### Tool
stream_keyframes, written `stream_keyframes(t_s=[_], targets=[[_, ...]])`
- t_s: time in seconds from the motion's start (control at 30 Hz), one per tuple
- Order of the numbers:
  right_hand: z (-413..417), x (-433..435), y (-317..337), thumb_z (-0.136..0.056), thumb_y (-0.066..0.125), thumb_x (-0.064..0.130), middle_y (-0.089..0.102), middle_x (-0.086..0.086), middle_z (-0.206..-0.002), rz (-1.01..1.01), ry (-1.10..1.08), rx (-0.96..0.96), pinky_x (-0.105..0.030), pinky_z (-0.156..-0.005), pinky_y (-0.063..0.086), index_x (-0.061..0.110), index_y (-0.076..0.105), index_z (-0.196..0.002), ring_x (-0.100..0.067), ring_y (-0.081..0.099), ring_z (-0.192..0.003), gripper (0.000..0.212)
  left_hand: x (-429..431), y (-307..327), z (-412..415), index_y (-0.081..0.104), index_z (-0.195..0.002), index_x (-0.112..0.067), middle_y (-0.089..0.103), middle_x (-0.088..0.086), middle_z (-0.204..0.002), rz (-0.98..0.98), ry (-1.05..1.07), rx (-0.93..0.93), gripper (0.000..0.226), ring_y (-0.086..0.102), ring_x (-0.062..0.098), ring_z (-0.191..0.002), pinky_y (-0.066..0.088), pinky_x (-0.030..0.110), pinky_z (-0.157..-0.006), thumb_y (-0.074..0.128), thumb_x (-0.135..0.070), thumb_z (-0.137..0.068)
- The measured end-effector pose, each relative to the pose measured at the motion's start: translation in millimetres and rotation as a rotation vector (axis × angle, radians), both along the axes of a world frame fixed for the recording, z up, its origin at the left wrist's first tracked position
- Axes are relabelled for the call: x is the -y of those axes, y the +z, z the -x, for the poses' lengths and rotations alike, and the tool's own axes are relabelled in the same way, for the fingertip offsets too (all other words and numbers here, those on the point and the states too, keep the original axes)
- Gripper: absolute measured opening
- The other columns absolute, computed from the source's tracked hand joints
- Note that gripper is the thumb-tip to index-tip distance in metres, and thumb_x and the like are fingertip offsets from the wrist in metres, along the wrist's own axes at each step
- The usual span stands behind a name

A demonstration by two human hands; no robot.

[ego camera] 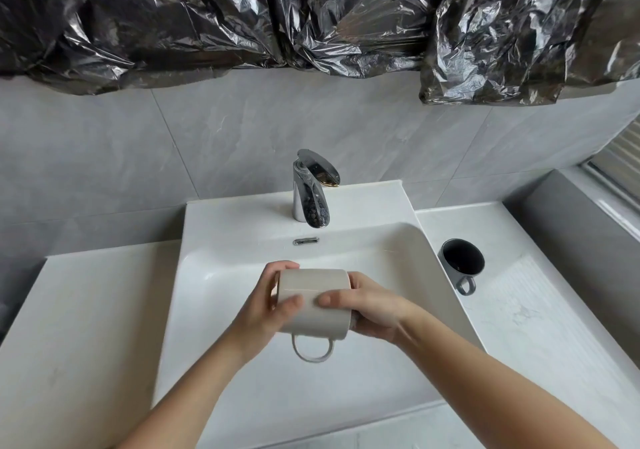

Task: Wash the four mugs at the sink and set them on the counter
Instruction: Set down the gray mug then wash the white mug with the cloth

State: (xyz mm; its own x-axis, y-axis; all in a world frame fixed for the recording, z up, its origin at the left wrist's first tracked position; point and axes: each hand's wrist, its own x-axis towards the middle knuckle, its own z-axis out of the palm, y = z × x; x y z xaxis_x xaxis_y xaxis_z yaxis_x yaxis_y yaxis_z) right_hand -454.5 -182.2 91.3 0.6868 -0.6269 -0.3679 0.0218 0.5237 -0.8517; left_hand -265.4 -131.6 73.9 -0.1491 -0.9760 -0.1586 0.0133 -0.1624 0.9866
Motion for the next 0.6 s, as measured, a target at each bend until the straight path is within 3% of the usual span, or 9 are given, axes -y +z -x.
stream_keyframes(t_s=[0.07,0.13,0.2,0.3,0.37,0.43,0.5,0.57,0.6], targets=[[-0.9,3.7,9.0,-0.073,0.074,0.015,0.069,-0.008,-0.095,0.226,0.077,-0.156,-0.034,-0.07,0.047,0.01,0.067,-0.107,-0.022,0.064,-0.085,0.035,4.3,9.8,-0.2,0.051,-0.125,-0.024,0.064,0.009,-0.114,-0.308,-0.091,-0.094,0.087,0.068,0.023,-0.093,0.056,0.037,-0.065,0.067,-0.078,-0.06],[-2.5,6.4,10.7,-0.077,0.072,0.013,0.071,-0.009,-0.093,0.308,0.133,-0.205,-0.034,-0.069,0.048,0.009,0.068,-0.106,-0.026,0.065,-0.083,0.029,5.6,14.5,3.5,0.057,-0.124,-0.021,0.069,0.013,-0.104,-0.407,-0.121,-0.106,0.064,0.067,0.027,-0.083,0.053,0.037,-0.063,0.061,-0.066,-0.078],[-4.0,4.1,10.2,-0.076,0.074,0.022,0.07,-0.014,-0.098,0.152,0.093,-0.104,-0.037,-0.076,0.05,0.006,0.067,-0.109,-0.032,0.065,-0.088,0.037,5.2,9.2,7.5,0.057,-0.119,-0.019,0.066,0.014,-0.104,-0.326,-0.023,-0.108,0.059,0.066,0.024,-0.08,0.05,0.035,-0.058,0.066,-0.058,-0.077],[-3.6,2.2,3.9,-0.072,0.079,0.039,0.065,-0.02,-0.106,-0.123,0.049,0.117,-0.042,-0.084,0.05,0.001,0.067,-0.115,-0.035,0.062,-0.094,0.059,2.7,-3.3,4.0,0.046,-0.116,-0.025,0.056,0.004,-0.11,0.003,0.026,-0.004,0.067,0.063,0.014,-0.086,0.052,0.033,-0.06,0.074,-0.048,-0.06],[-2.1,1.6,0.4,-0.065,0.085,0.042,0.066,-0.018,-0.107,-0.205,-0.009,0.112,-0.042,-0.087,0.051,0.004,0.07,-0.114,-0.031,0.064,-0.096,0.064,-1.4,-8.0,-1.4,0.042,-0.115,-0.041,0.055,-0.014,-0.107,0.146,-0.032,0.159,0.066,0.059,0.008,-0.09,0.052,0.026,-0.068,0.077,-0.043,-0.059],[0.7,1.7,-2.1,-0.063,0.084,0.034,0.065,-0.018,-0.109,-0.158,-0.022,0.019,-0.04,-0.083,0.052,-0.003,0.062,-0.123,-0.029,0.064,-0.096,0.074,-5.0,-8.2,-4.2,0.041,-0.112,-0.051,0.053,-0.025,-0.109,0.212,-0.081,0.249,0.064,0.057,0.006,-0.098,0.05,0.019,-0.074,0.079,-0.044,-0.06],[4.6,2.4,2.1,-0.063,0.08,0.031,0.066,-0.014,-0.103,-0.036,0.006,-0.076,-0.036,-0.079,0.049,-0.002,0.064,-0.117,-0.026,0.063,-0.091,0.066,-4.9,-4.1,-5.6,0.045,-0.118,-0.041,0.055,-0.024,-0.115,0.137,-0.098,0.112,0.065,0.058,0.009,-0.107,0.05,0.022,-0.082,0.075,-0.06,-0.063],[8.8,1.3,15.3,-0.065,0.078,0.031,0.067,0.002,-0.087,0.167,0.106,-0.19,-0.024,-0.064,0.047,0.013,0.071,-0.1,-0.013,0.062,-0.077,0.04,6.9,-0.4,-11.4,0.05,-0.126,-0.024,0.059,-0.011,-0.125,-0.1,-0.011,-0.084,0.082,0.059,0.016,-0.114,0.049,0.028,-0.088,0.065,-0.076,-0.064],[10.0,1.1,20.9,-0.068,0.078,0.028,0.066,0.008,-0.08,0.263,0.179,-0.248,-0.02,-0.059,0.044,0.018,0.07,-0.095,-0.009,0.06,-0.071,0.029,15.3,1.3,-16.0,0.051,-0.128,-0.019,0.059,-0.003,-0.127,-0.25,0.007,-0.13,0.08,0.06,0.021,-0.111,0.048,0.03,-0.087,0.061,-0.074,-0.07]])
